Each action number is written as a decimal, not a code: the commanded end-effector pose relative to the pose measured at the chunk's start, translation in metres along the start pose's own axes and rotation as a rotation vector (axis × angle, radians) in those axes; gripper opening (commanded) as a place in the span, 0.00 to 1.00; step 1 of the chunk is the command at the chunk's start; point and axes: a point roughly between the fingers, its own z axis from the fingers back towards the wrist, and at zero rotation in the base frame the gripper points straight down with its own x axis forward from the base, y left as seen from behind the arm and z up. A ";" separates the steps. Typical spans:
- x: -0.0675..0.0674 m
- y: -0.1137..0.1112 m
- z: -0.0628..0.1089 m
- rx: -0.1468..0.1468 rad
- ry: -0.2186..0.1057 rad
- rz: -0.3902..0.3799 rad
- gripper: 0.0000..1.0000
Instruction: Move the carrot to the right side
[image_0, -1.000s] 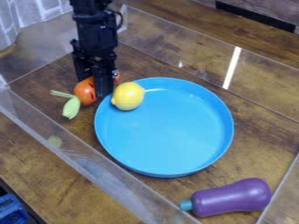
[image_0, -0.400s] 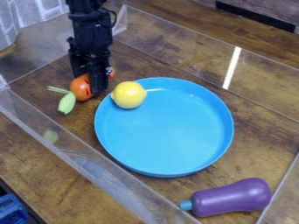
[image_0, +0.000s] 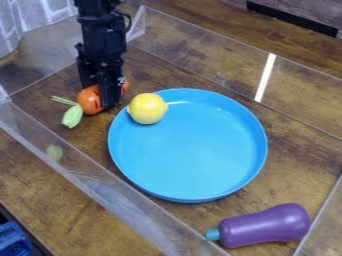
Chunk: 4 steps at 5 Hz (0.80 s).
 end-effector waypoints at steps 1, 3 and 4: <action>0.014 -0.006 0.032 0.059 -0.066 -0.044 0.00; 0.020 -0.021 0.047 0.094 -0.057 -0.100 0.00; 0.022 -0.026 0.052 0.108 -0.050 -0.122 0.00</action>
